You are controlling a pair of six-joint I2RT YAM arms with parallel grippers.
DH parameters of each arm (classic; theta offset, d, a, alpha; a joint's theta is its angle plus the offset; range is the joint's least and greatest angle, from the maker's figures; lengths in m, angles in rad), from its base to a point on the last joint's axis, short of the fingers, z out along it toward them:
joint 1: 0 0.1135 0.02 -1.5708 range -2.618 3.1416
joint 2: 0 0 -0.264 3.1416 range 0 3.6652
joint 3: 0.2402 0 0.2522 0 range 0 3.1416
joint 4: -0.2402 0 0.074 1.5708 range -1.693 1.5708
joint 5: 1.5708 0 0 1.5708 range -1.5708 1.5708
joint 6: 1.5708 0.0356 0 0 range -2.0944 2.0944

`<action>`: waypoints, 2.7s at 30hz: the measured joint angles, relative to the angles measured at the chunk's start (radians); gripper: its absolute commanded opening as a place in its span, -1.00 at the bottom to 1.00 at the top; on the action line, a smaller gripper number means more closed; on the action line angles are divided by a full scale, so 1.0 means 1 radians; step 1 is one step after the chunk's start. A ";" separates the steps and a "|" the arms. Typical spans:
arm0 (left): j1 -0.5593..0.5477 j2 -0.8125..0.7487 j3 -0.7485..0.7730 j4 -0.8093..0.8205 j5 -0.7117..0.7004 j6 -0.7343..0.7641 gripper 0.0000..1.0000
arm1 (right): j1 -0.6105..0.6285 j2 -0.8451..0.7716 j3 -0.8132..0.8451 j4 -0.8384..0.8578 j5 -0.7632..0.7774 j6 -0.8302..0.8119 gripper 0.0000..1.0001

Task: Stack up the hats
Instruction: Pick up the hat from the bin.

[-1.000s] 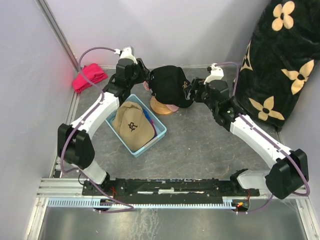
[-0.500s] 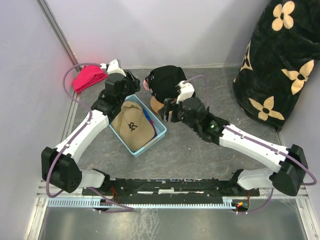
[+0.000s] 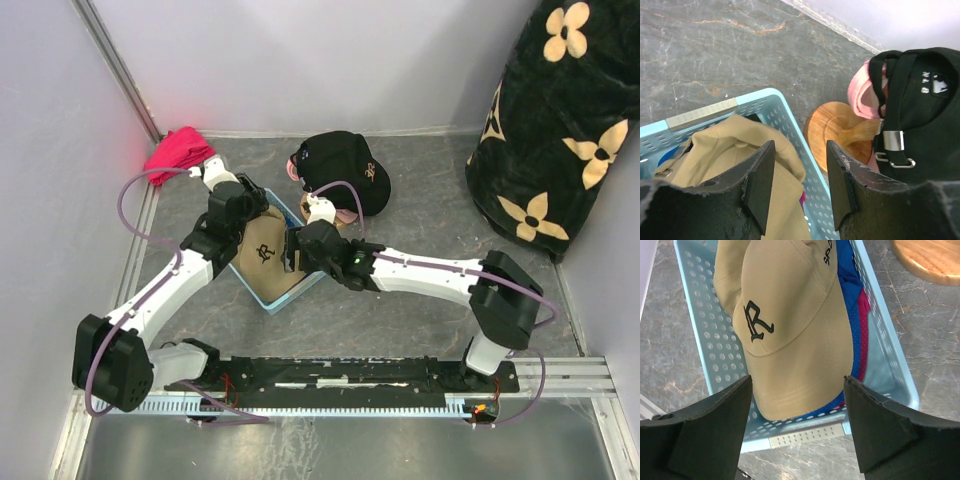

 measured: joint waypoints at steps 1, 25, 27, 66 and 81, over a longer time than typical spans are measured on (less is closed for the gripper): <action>0.000 -0.004 -0.014 0.008 -0.006 -0.003 0.05 | 0.000 0.016 0.009 -0.001 0.004 0.015 0.65; 0.000 -0.083 -0.168 0.087 -0.034 -0.051 0.03 | 0.000 0.205 0.228 -0.303 0.117 0.424 0.93; 0.000 -0.082 -0.172 0.093 -0.034 -0.057 0.03 | 0.000 0.207 0.235 -0.316 0.123 0.434 0.93; 0.000 -0.064 -0.229 0.100 -0.051 -0.074 -0.04 | -0.010 0.383 0.366 -0.293 0.115 0.500 0.99; 0.000 -0.051 -0.229 0.100 -0.052 -0.074 -0.05 | -0.008 0.264 0.151 -0.037 0.039 0.400 0.96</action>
